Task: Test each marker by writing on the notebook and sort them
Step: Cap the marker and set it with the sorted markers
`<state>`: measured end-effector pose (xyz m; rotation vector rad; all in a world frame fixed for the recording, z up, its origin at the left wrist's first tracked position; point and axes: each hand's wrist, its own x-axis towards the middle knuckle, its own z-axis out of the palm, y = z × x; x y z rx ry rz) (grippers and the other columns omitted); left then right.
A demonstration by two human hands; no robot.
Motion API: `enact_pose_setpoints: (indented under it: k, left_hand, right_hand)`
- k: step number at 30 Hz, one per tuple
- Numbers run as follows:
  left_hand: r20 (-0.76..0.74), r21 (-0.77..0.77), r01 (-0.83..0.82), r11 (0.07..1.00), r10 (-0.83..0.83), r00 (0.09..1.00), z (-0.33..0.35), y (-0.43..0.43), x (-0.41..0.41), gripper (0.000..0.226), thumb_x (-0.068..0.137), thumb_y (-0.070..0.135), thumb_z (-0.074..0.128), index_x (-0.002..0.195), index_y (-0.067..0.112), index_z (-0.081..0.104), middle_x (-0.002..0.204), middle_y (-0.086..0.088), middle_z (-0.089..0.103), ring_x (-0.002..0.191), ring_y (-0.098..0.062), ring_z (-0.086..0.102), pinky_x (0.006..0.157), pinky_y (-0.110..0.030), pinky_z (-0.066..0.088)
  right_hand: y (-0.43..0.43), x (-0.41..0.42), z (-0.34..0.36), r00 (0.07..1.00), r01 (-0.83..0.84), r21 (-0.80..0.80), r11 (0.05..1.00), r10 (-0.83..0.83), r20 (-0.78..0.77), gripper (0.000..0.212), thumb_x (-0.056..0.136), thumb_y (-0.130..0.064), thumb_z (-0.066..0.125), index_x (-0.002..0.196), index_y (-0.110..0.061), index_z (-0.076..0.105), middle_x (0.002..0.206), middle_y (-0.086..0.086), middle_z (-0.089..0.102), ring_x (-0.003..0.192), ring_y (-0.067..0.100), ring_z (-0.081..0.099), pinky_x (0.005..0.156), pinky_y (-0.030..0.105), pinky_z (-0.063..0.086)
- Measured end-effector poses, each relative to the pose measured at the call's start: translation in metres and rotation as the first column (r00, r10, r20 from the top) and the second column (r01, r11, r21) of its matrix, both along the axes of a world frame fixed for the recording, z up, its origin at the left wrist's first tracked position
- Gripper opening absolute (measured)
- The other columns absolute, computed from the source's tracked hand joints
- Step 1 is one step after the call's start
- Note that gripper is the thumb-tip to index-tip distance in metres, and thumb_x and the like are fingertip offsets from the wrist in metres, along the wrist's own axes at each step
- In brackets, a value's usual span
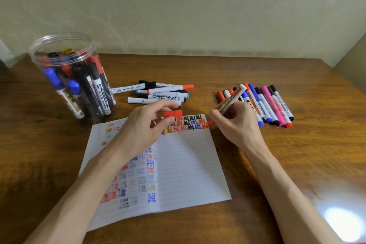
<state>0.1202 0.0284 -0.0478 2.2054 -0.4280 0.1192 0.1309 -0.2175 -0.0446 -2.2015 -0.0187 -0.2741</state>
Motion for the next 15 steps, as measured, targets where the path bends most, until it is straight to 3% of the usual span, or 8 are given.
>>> enact_pose_setpoints:
  k: [3, 7, 11, 15]
  left_hand:
    - [-0.027, -0.045, -0.004, 0.999, 0.003, 1.0, 0.003, -0.002, -0.001, 0.026, 0.094, 0.021, 0.071, 0.12, 0.024, 0.067, 0.11, 0.01, 0.071, 0.075, -0.01, 0.074, 0.069, -0.021, 0.059]
    - [-0.074, -0.084, -0.012, 0.996, 0.006, 0.997, 0.006, -0.004, -0.002, 0.021, 0.093, 0.025, 0.071, 0.114, 0.023, 0.068, 0.107, 0.01, 0.072, 0.076, -0.009, 0.075, 0.068, -0.022, 0.06]
    - [-0.088, -0.11, 0.006, 0.994, -0.016, 0.996, 0.007, -0.005, -0.003, 0.02, 0.093, 0.026, 0.071, 0.112, 0.022, 0.068, 0.109, 0.01, 0.073, 0.081, -0.007, 0.076, 0.076, -0.024, 0.062]
    - [-0.101, -0.106, 0.007, 0.994, -0.018, 0.995, 0.007, -0.005, -0.004, 0.024, 0.091, 0.032, 0.069, 0.114, 0.024, 0.068, 0.11, 0.013, 0.073, 0.089, -0.008, 0.075, 0.08, -0.025, 0.062]
  right_hand:
    - [0.001, -0.001, 0.004, 0.999, 0.0, 0.168, 0.986, -0.008, 0.049, 0.012, 0.092, -0.013, 0.069, 0.082, -0.012, 0.076, 0.07, -0.002, 0.073, 0.065, 0.008, 0.07, 0.055, 0.018, 0.052]
    - [0.006, -0.005, 0.011, 0.992, -0.113, 0.456, 0.883, 0.122, 0.009, 0.007, 0.097, -0.007, 0.067, 0.093, -0.009, 0.073, 0.072, 0.004, 0.071, 0.066, 0.012, 0.065, 0.06, 0.025, 0.051]
    - [0.007, -0.008, 0.012, 0.977, -0.183, 0.555, 0.812, 0.215, 0.006, 0.006, 0.099, -0.009, 0.066, 0.1, -0.004, 0.07, 0.079, 0.013, 0.071, 0.069, 0.022, 0.063, 0.062, 0.034, 0.049]
    - [0.009, -0.01, 0.012, 0.973, -0.192, 0.568, 0.8, 0.232, 0.002, 0.006, 0.099, -0.01, 0.067, 0.101, -0.005, 0.069, 0.079, 0.011, 0.072, 0.068, 0.019, 0.066, 0.064, 0.035, 0.05]
